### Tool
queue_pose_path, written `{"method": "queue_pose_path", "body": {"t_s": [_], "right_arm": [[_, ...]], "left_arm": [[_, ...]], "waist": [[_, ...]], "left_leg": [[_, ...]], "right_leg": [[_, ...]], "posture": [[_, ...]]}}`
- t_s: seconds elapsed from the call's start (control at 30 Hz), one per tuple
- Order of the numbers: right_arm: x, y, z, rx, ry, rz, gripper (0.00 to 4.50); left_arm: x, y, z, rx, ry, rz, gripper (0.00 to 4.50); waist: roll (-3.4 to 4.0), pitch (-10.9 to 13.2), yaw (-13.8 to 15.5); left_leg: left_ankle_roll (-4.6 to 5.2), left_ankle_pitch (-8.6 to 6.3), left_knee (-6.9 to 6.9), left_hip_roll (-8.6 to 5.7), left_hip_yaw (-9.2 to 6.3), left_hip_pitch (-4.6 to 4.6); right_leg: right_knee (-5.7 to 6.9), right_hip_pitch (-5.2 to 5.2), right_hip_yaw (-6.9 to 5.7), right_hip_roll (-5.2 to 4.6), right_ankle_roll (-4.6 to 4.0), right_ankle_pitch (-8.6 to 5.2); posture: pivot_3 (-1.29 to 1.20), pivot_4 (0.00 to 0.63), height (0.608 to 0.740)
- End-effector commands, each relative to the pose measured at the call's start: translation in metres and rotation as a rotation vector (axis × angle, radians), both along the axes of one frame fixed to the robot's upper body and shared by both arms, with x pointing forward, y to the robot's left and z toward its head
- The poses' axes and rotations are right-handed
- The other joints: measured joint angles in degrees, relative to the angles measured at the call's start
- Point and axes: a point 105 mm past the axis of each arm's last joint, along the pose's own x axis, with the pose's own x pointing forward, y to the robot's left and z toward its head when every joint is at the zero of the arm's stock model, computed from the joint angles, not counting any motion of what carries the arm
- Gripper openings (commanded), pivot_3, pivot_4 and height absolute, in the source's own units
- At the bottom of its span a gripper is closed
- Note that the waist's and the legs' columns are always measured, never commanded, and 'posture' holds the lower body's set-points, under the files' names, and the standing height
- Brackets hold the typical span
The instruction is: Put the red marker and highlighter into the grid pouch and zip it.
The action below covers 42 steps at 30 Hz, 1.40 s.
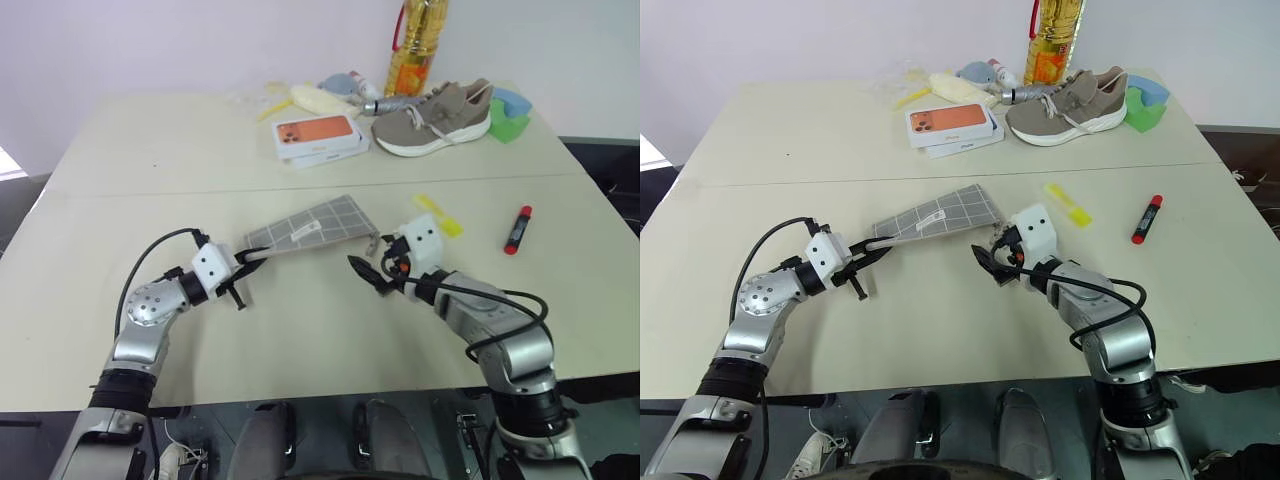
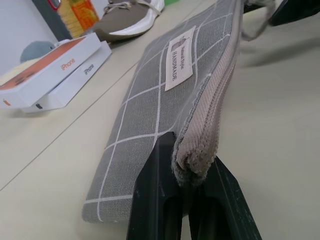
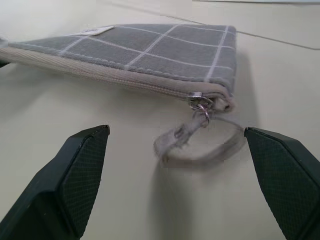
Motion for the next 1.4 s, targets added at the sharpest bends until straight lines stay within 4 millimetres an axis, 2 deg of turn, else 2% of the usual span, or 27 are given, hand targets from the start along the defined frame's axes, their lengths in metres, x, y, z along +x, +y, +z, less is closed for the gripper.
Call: {"method": "queue_pose_path", "body": {"t_s": [0.03, 0.13, 0.23, 0.3, 0.47, 0.7, 0.9, 1.1, 1.4], "right_arm": [[0.005, 0.002, 0.009, 0.016, -0.043, -0.012, 3.96], [0.006, 0.002, 0.009, 0.014, -0.044, -0.02, 2.66], [0.008, 0.001, 0.009, 0.014, -0.049, -0.032, 0.99], [0.011, -0.001, 0.012, 0.014, -0.063, -0.053, 0.04], [0.01, 0.006, 0.017, -0.001, -0.087, -0.033, 0.04], [-0.007, 0.046, 0.023, -0.039, -0.12, 0.153, 0.04], [-0.021, 0.078, 0.024, -0.058, -0.135, 0.31, 0.04], [-0.035, 0.102, 0.03, -0.047, -0.155, 0.458, 0.04], [-0.041, 0.113, 0.035, -0.04, -0.169, 0.544, 0.04]], "left_arm": [[-0.002, -0.006, 0.004, -0.001, -0.035, -0.007, 0.0], [-0.002, -0.008, 0.003, -0.004, -0.036, -0.006, 0.0], [-0.001, -0.009, 0.003, -0.006, -0.038, -0.006, 0.0], [-0.001, -0.01, 0.001, -0.006, -0.037, -0.006, 0.0], [0.0, -0.013, -0.003, -0.005, -0.035, -0.008, 0.0], [0.005, -0.03, -0.008, -0.008, -0.034, -0.001, 0.0], [0.013, -0.053, -0.001, -0.067, -0.037, 0.015, 0.0], [0.019, -0.069, 0.005, -0.116, -0.02, 0.036, 0.0], [0.027, -0.081, 0.011, -0.152, -0.012, 0.077, 0.0]], "waist": [[0.0, 0.0, -0.1], [0.0, 0.0, -0.1], [0.0, 0.0, -0.1], [0.0, 0.0, -0.1], [0.0, 0.0, -0.1], [0.0, 0.0, -0.1], [-0.01, 0.0, 0.0], [-0.01, 0.0, -0.1], [-0.01, 0.0, -0.1]], "left_leg": [[0.0, 0.0, 0.0, 0.0, 0.0, 0.0], [0.0, 0.0, 0.0, 0.0, 0.0, 0.0], [0.0, 0.0, 0.0, 0.0, 0.0, 0.0], [0.0, 0.0, 0.0, 0.0, 0.0, 0.0], [0.0, 0.0, 0.0, 0.0, 0.0, 0.0], [0.0, 0.0, 0.0, -0.01, 0.0, 0.0], [0.0, 0.0, 0.0, -0.02, -0.01, 0.0], [0.0, 0.0, 0.0, -0.02, -0.02, 0.0], [0.0, 0.0, 0.01, -0.04, -0.03, 0.0]], "right_leg": [[0.0, 0.0, 0.0, 0.0, 0.0, 0.0], [0.0, 0.0, 0.0, 0.0, 0.0, 0.0], [0.0, 0.0, 0.0, 0.01, 0.0, 0.0], [0.0, 0.0, 0.0, 0.0, 0.0, 0.0], [0.0, 0.0, 0.0, 0.01, 0.0, 0.0], [0.0, -0.01, 0.0, 0.01, 0.0, 0.0], [0.0, 0.0, 0.0, 0.01, 0.0, 0.0], [0.0, 0.0, -0.01, 0.01, 0.0, 0.0], [0.0, 0.01, -0.01, 0.01, 0.01, 0.0]], "posture": [[0.0, 0.15, 0.74], [0.0, 0.15, 0.74], [0.0, 0.15, 0.74], [0.0, 0.15, 0.74], [0.0, 0.15, 0.74], [0.0, 0.15, 0.74], [0.0, 0.15, 0.74], [0.0, 0.15, 0.74], [0.0, 0.15, 0.74]]}}
